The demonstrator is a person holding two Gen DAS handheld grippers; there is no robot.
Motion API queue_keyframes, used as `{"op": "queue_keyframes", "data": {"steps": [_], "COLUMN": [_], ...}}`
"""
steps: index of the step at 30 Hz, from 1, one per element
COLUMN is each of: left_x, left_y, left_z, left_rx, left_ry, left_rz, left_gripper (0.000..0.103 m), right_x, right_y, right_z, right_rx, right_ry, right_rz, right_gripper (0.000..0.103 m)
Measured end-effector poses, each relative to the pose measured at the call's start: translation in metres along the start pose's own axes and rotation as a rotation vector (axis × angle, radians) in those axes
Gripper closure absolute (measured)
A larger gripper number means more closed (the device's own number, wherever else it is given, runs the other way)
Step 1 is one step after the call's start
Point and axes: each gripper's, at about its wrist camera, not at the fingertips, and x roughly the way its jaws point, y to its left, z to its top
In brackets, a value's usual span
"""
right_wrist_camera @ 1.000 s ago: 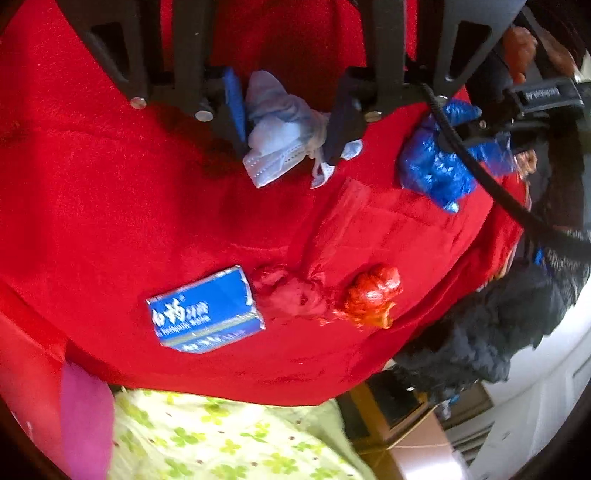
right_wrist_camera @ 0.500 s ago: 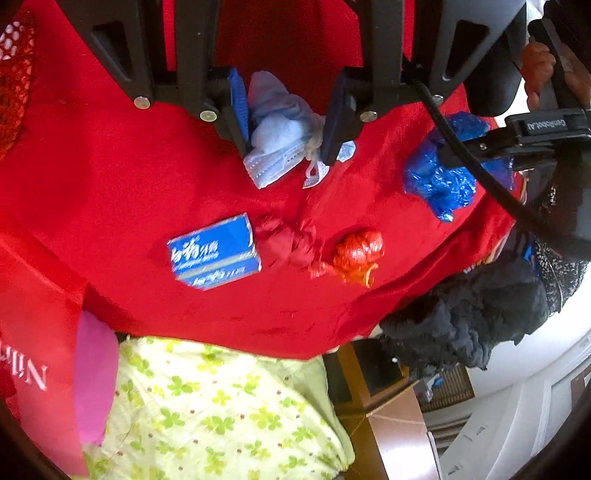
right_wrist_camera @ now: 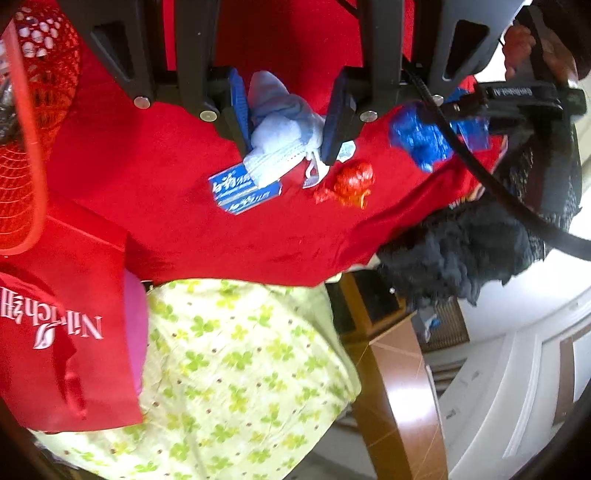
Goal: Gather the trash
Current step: 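Lift the blue bag with the left gripper while the right gripper carries the tissue toward the red basket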
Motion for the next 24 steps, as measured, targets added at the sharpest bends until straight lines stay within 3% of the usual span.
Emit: {"op": "queue_keyframes", "data": {"steps": [9, 24], "left_x": [-0.005, -0.015], "left_y": [-0.031, -0.098], "left_z": [0.006, 0.018], "left_rx": [0.044, 0.203], "left_ry": [-0.004, -0.055], "left_rz": [-0.011, 0.043], "left_gripper": [0.040, 0.040], "right_x": [-0.029, -0.059], "right_y": [-0.016, -0.035], "right_z": [0.008, 0.009], "right_rx": [0.044, 0.074], "right_ry": [-0.077, -0.145], "right_rz": [-0.016, -0.051], "right_gripper": [0.065, 0.065]}}
